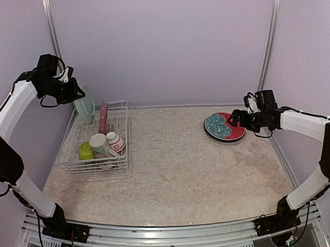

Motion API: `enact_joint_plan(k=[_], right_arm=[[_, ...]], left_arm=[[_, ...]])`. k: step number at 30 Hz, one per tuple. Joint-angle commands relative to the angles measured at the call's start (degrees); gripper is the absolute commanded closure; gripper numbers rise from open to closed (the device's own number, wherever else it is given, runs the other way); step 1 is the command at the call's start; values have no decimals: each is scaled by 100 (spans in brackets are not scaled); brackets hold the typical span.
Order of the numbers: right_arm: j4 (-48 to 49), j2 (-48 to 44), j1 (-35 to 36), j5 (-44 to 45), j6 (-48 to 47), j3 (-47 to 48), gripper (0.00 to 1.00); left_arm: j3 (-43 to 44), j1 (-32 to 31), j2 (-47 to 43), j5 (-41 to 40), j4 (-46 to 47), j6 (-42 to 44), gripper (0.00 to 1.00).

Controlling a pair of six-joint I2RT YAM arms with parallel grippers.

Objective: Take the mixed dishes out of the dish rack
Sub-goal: Grab the plate from the dish rack, then pass from the left arm to the right

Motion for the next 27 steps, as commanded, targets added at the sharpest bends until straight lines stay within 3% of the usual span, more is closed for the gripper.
enact_joint_plan(k=[1,10,27], right_arm=[[-160,175,134,124,232,223,0],[-328,548,223,-53,546,509,0],[-56,888,655,-909,1114,1048,0]], left_arm=[[-235,-576,-669,-301,996,187,100],[-695,-1994,-1114,-1425,1433,804,100],[-1556,-4378,-872,-3594,2377,2272,100]])
